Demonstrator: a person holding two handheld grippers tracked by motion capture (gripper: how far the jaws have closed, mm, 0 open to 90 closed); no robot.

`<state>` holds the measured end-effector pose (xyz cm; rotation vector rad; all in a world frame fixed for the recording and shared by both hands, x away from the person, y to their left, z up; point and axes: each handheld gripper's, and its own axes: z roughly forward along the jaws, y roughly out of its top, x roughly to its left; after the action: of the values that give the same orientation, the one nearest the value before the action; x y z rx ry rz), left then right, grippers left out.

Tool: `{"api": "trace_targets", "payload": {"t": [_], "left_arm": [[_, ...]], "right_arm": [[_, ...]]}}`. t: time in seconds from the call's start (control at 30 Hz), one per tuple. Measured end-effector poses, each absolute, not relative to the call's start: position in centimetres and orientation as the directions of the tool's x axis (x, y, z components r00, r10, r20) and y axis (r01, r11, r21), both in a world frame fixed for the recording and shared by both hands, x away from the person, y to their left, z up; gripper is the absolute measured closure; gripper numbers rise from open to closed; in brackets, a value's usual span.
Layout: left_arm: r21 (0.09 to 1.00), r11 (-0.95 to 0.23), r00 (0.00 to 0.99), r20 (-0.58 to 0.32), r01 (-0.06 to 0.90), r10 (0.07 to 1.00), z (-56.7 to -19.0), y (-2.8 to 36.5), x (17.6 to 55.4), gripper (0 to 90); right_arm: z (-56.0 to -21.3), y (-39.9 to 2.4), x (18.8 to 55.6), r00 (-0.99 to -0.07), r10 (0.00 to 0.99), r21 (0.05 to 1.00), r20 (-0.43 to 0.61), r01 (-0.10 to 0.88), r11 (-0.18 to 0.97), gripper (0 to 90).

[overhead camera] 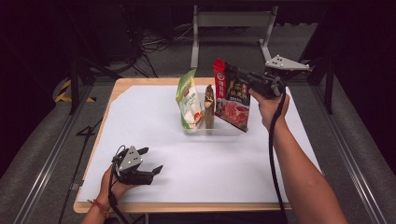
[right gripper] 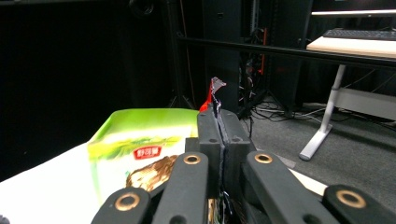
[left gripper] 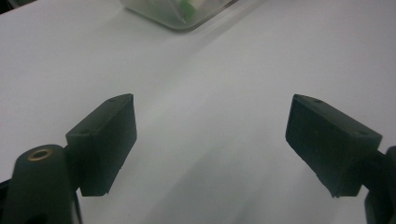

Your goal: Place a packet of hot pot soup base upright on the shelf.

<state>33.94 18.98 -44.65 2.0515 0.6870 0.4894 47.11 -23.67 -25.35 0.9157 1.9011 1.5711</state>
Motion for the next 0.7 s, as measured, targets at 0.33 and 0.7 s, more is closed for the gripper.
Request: {"api": "trace_targets", "payload": {"t": [0.33, 0.7], "left_arm": [[0.849, -0.446, 0.771, 0.075, 0.284, 0.633, -44.7, 19.2, 33.9, 17.1], [0.845, -0.454, 0.773, 0.079, 0.283, 0.629, -44.7, 19.1, 34.0, 17.1]], "right_arm": [[-26.5, -22.2, 49.2, -0.621, 0.783, 0.978, 0.039, 0.183, 0.096, 89.3], [-28.9, -22.9, 49.6, -0.621, 0.781, 0.978, 0.064, 0.193, 0.073, 89.1]]}}
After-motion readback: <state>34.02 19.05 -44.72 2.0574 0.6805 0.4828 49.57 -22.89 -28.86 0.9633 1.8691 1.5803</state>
